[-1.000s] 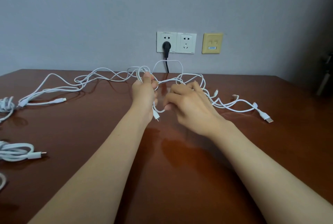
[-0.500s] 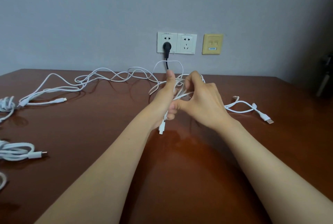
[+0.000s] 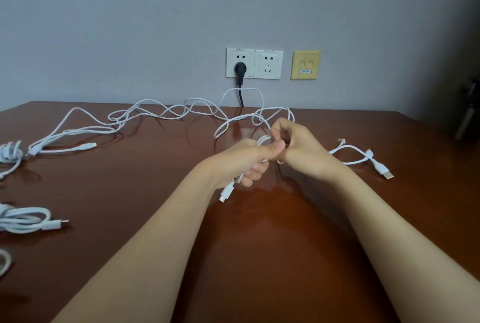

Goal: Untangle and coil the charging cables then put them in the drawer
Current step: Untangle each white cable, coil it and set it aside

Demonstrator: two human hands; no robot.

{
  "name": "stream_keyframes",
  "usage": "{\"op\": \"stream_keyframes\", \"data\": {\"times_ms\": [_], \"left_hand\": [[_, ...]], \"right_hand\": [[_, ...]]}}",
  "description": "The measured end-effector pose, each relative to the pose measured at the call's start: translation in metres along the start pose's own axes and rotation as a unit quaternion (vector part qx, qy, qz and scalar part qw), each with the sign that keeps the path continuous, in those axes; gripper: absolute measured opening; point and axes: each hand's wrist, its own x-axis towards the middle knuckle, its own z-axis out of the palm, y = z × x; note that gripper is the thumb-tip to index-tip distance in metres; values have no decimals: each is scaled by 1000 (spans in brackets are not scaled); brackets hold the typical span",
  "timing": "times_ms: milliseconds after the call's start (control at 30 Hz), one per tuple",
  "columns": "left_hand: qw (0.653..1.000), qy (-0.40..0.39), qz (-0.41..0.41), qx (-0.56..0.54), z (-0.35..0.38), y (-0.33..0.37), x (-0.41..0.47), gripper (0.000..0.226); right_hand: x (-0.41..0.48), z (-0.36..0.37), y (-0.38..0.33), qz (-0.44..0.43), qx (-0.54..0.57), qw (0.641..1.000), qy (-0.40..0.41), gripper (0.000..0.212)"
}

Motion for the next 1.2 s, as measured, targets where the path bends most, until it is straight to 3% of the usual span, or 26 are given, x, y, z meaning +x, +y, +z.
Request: {"op": "stream_keyframes", "data": {"times_ms": [100, 300, 500, 633, 767, 900, 1100, 1200], "left_hand": [[998, -32, 13, -44, -2, -1, -1, 28], [997, 2, 18, -76, -6, -3, -1, 25], [996, 59, 43, -60, -3, -2, 2, 30], [988, 119, 62, -72, -6, -3, 4, 31], [980, 166, 69, -82, -8, -2, 7, 32], [967, 215, 82, -110, -8, 2, 9, 33], [963, 241, 115, -23, 7, 4, 10, 29], [950, 279, 138, 16, 13, 5, 12, 22]], "right_hand": [[0, 2, -2, 5, 65, 998, -5, 16], [3, -9, -7, 48, 164, 985, 39, 18], [-4, -2, -2, 35, -30, 998, 45, 19], [-5, -1, -2, 7, -243, 969, 38, 16], [-2, -1, -1, -42, -305, 949, 68, 17], [-1, 2, -6, -86, -256, 955, 126, 22], [2, 11, -11, -57, -145, 969, 189, 23], [4, 11, -11, -21, -138, 973, 182, 27]]}}
